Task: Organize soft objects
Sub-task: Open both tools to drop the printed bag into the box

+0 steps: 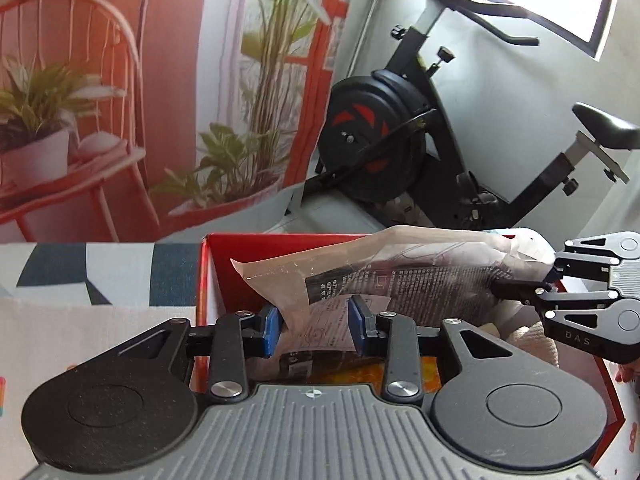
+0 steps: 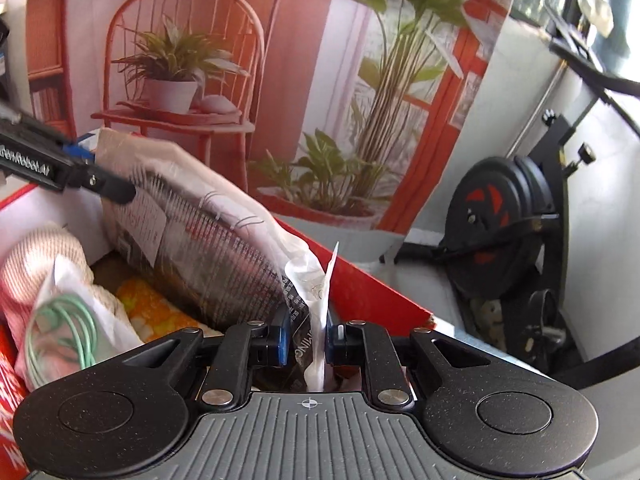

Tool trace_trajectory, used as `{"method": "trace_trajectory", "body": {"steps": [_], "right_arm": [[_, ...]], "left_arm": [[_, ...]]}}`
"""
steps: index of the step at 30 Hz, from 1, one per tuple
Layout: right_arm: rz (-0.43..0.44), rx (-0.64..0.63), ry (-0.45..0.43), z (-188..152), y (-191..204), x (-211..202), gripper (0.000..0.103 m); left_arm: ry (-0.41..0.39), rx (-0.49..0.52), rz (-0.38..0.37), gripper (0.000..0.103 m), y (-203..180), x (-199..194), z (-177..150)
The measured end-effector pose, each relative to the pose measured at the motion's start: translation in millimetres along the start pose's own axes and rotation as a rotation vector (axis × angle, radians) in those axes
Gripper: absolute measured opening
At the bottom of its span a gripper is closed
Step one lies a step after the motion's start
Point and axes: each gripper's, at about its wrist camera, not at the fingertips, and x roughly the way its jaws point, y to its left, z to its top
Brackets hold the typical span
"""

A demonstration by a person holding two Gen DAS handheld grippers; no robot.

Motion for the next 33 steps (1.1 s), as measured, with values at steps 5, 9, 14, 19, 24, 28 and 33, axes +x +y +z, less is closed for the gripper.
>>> {"method": "trace_trajectory", "body": {"steps": [5,9,14,19,24,28,33], "right_arm": [[-0.056,0.000,0.000,4,7,3,0.026],[-0.159,0.021,-0.032,2,11,-4,0.060],[-0.208,0.088,-0.103,2,6,-30,0.078],[-0.203,0.149,-0.178,-6,3,-67,0.093],[-0.177,0.242,-0.235,-26,7,-100,0.097],[-0.174,0.286,-0.278,-51,19,-125,0.100],[-0.183,0.327,-0.330,-87,38,-150,0.102]], "left_arm": [[0.000,-0.037,-0.017,0.048,7,-2,0],[-0.043,-0.068,-0.046,0.085,4,-15,2],[-0.100,-0.037,-0.045,0.086,-6,-41,3],[-0.163,0.002,-0.036,0.091,-15,-77,-6],[-0.210,0.043,0.002,0.091,-22,-109,-29],[-0.235,0.037,0.014,0.091,-23,-132,-57],[-0.250,0.004,0.029,0.091,-22,-152,-94]]}}
